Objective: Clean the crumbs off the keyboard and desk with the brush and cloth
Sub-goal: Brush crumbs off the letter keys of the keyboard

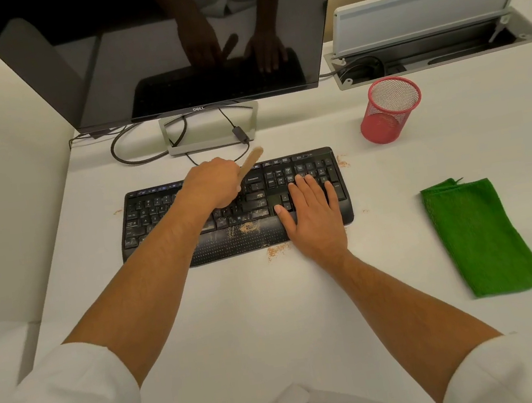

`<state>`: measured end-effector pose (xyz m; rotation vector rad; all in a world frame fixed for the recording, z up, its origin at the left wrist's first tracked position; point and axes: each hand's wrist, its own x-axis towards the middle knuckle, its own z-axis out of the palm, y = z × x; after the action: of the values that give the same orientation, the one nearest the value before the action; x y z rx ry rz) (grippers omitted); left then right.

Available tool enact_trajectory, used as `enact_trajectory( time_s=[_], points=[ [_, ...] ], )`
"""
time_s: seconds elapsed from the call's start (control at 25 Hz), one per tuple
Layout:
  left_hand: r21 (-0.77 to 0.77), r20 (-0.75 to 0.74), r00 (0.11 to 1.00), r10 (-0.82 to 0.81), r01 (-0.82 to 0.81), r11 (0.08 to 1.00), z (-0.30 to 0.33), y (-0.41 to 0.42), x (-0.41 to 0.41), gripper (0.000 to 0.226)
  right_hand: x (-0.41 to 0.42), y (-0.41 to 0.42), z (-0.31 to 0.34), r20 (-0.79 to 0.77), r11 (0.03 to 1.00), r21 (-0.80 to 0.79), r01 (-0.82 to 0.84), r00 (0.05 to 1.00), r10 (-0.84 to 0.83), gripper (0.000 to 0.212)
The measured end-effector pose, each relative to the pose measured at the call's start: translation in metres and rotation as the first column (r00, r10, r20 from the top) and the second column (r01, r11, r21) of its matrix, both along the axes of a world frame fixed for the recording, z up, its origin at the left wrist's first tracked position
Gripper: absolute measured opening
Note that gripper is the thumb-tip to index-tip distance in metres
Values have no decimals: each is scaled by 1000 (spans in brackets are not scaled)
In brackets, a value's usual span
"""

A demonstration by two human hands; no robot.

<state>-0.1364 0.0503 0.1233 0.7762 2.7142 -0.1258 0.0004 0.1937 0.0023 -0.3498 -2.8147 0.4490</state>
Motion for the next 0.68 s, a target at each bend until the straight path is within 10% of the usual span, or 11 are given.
enact_trajectory(
  time_s=[0.2,0.4,0.68],
  points=[
    [495,168,961,218,-274,824,-8,6,2,20,0,0,0,16,1000,11,-4,1000,4,63],
    [643,377,789,485,-600,477,-30,16,6,23,0,0,-1,13,1000,21,0,1000,0,63],
    [265,485,798,358,-524,809,-9,31,0,14,0,-1,-2,-6,1000,17,10,1000,-10,60]
  ],
)
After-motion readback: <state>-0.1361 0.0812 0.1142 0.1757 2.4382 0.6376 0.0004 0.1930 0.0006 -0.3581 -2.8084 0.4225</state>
